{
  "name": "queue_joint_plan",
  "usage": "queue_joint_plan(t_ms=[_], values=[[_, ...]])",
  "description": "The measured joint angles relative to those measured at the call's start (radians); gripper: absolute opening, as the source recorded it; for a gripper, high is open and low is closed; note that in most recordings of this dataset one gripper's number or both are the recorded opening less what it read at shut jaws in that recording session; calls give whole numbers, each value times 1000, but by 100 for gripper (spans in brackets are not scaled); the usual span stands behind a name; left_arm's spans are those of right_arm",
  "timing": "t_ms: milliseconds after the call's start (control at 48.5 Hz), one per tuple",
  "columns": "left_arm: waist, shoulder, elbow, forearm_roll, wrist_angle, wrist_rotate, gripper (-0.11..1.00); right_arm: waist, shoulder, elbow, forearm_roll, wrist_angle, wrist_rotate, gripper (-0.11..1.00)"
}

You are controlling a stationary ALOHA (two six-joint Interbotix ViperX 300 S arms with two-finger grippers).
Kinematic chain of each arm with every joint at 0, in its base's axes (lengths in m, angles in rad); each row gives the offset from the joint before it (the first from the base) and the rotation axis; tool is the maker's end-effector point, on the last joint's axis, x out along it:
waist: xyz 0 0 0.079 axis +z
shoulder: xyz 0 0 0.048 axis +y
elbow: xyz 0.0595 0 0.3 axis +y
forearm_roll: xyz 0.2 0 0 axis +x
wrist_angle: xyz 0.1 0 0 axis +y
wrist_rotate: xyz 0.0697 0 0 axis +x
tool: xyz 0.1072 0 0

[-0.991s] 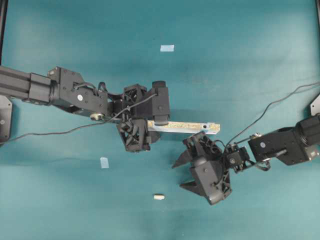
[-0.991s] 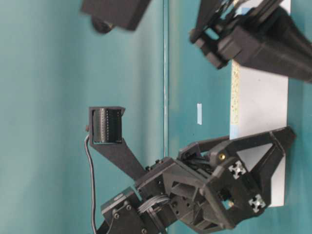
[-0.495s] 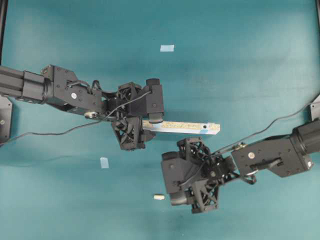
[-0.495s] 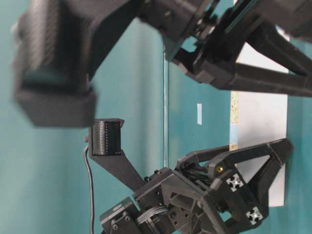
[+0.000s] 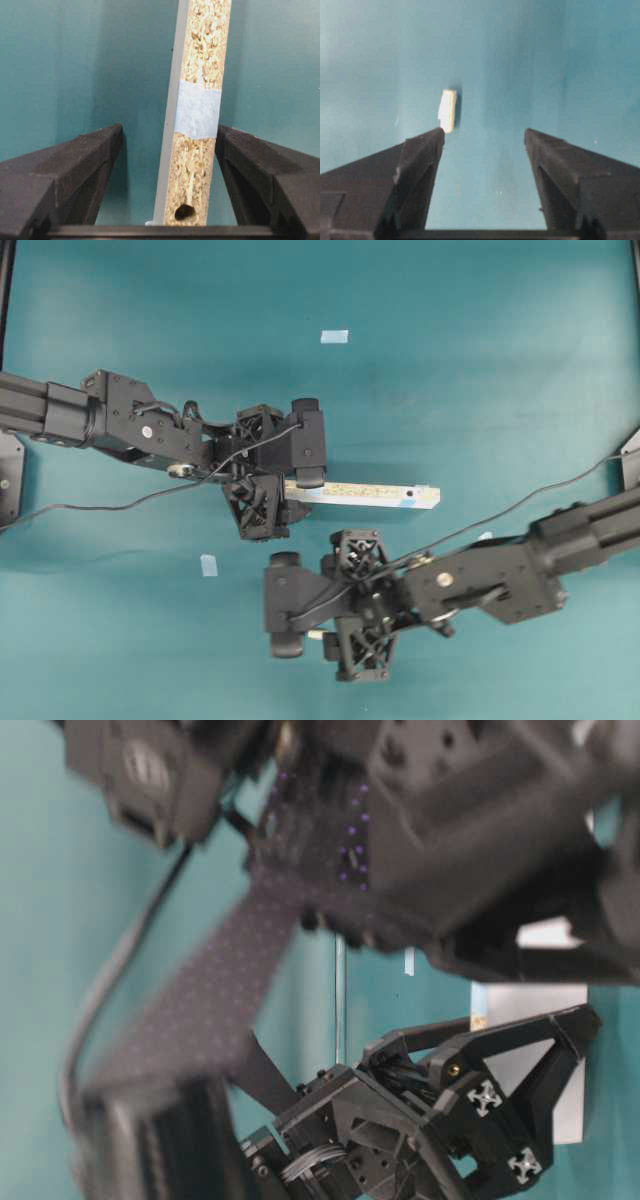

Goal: Move the wooden board into place and insert the rod into its hole.
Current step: 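Move the right gripper over the small wooden dowel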

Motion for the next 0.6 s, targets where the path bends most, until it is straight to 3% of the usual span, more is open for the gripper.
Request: queue_joint_plan(t_ms=[310,598], values=[[0,0,2,-2,0,0,82,3,97,-146,2,107,5,68],[0,-2,2,-2,0,0,82,17,144,-176,3,137,23,68]])
